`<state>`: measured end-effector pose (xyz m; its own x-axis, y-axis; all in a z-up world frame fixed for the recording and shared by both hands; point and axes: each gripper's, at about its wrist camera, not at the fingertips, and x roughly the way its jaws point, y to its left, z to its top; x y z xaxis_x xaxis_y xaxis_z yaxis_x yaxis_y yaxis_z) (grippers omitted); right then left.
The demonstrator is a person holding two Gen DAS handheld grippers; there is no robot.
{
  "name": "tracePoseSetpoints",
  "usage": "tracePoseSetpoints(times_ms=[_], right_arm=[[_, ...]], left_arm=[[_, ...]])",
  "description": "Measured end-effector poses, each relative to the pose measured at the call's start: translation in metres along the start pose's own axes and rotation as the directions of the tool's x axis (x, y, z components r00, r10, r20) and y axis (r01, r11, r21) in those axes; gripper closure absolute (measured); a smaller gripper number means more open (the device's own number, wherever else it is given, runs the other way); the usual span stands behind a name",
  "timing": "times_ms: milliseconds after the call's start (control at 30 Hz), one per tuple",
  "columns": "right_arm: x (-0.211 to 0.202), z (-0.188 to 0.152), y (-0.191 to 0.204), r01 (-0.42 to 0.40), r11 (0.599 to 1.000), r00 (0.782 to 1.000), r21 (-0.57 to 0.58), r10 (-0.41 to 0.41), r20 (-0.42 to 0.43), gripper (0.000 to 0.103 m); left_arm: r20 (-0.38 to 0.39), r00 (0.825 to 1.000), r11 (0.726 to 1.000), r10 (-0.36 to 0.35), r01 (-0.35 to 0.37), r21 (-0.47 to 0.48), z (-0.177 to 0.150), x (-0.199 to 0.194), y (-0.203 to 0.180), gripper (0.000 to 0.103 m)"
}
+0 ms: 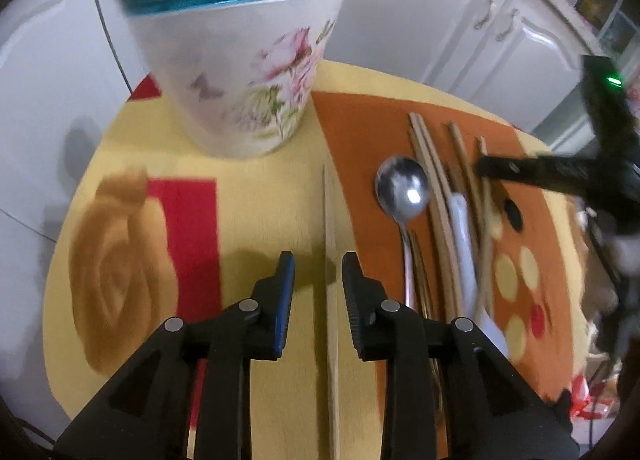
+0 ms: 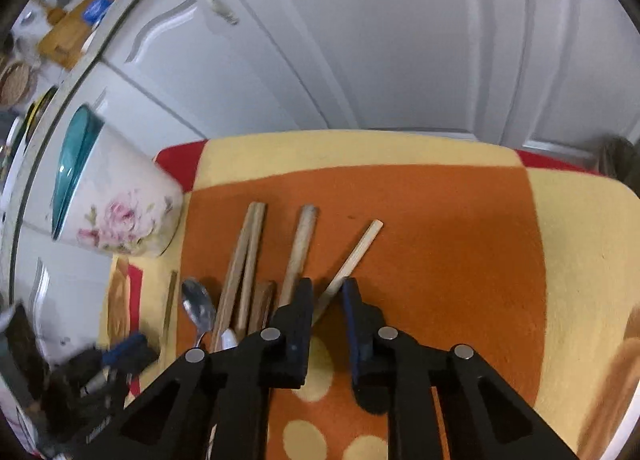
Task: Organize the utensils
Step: 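Lift both chopsticks and carry them over the flower-printed holder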
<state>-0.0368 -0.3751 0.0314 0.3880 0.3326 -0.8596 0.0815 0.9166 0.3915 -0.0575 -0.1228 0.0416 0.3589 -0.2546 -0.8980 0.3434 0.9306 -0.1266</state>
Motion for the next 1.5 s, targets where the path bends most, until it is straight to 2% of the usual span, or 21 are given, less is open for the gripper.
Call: tracePoseSetpoints(times_ms=[100,167,200,233,267,300,367,567,667,700,733,767,867,933,967,1033,1233,1500], right_arm=[[-0.007,-0.006,0.004,-0.043,0.999,0.999,-0.017,0.043,0.010,0.091],[-0.017,-0.011,0.006,-0.077,0.997,0.997,-0.022,0.078,0.029,0.093],[-0.023,-0.013,0.007,-0.090,0.996,0.995,-0.025,0.091,0.039,0.094],[-0.030,-0.016,0.009,-0.104,0.994,0.993,-0.030,0.105,0.051,0.095],[-0.035,-0.019,0.010,-0.111,0.993,0.992,-0.036,0.113,0.058,0.095],[-0.043,-0.021,0.013,-0.118,0.992,0.990,-0.048,0.121,0.069,0.102],[-0.054,-0.024,0.020,-0.125,0.990,0.988,-0.068,0.130,0.088,0.102],[-0.081,-0.031,0.041,-0.130,0.981,0.980,-0.147,0.149,0.129,0.102],[-0.069,-0.027,0.029,-0.095,0.992,0.988,-0.080,0.104,0.118,0.099],[-0.060,-0.026,0.023,-0.086,0.995,0.991,-0.050,0.091,0.094,0.090],[-0.053,-0.026,0.018,-0.073,0.997,0.995,-0.023,0.074,0.074,0.076],[-0.042,-0.026,0.012,-0.060,0.998,0.997,0.002,0.059,0.052,0.072],[-0.011,-0.022,0.006,-0.023,0.998,1.000,0.055,0.023,0.006,0.073],[0.007,-0.017,0.003,-0.034,0.997,0.999,0.075,0.034,-0.003,0.087],[0.007,-0.017,0.004,-0.047,0.996,0.999,0.079,0.045,0.016,0.091],[0.006,-0.018,0.009,-0.083,0.994,0.997,0.070,0.083,-0.002,0.094],[-0.057,-0.034,0.024,-0.144,0.989,0.985,-0.023,0.146,0.097,0.098],[-0.132,-0.045,0.063,-0.203,0.964,0.949,-0.172,0.237,0.206,0.098]], left_arm=[[-0.017,0.998,0.998,0.058,-0.057,0.039,0.011,0.017,-0.009,0.079],[0.004,0.998,0.995,0.070,-0.070,0.070,0.014,0.019,-0.015,0.080],[0.014,0.998,0.994,0.067,-0.067,0.082,0.016,0.020,-0.018,0.085],[0.016,0.999,0.995,0.050,-0.052,0.085,0.017,0.020,-0.018,0.098],[0.011,1.000,0.997,0.027,-0.028,0.077,0.017,0.020,-0.017,0.098],[0.005,1.000,0.999,-0.006,0.005,0.054,0.016,0.017,-0.011,0.098],[0.011,0.998,0.998,-0.068,0.068,0.014,0.014,0.006,-0.002,0.098],[0.108,0.987,0.993,-0.116,0.119,-0.021,0.005,-0.043,0.019,0.098],[0.128,0.985,0.992,-0.116,0.122,-0.041,0.006,-0.053,0.025,0.099],[0.136,0.983,0.991,-0.120,0.127,-0.046,0.005,-0.056,0.025,0.099],[0.146,0.981,0.990,-0.126,0.134,-0.047,0.004,-0.060,0.027,0.099],[0.156,0.979,0.989,-0.131,0.139,-0.045,0.002,-0.065,0.026,0.099],[0.179,0.974,0.989,-0.138,0.146,-0.034,-0.003,-0.079,0.022,0.099],[0.191,0.972,0.988,-0.140,0.150,-0.036,-0.004,-0.085,0.019,0.099],[0.196,0.971,0.988,-0.140,0.150,-0.039,-0.004,-0.088,0.020,0.099],[0.207,0.969,0.988,-0.137,0.149,-0.044,-0.007,-0.093,0.023,0.099],[0.252,0.956,0.984,-0.151,0.171,-0.059,-0.016,-0.118,0.031,0.099],[0.312,0.935,0.979,-0.167,0.195,-0.058,-0.025,-0.159,0.041,0.099]])
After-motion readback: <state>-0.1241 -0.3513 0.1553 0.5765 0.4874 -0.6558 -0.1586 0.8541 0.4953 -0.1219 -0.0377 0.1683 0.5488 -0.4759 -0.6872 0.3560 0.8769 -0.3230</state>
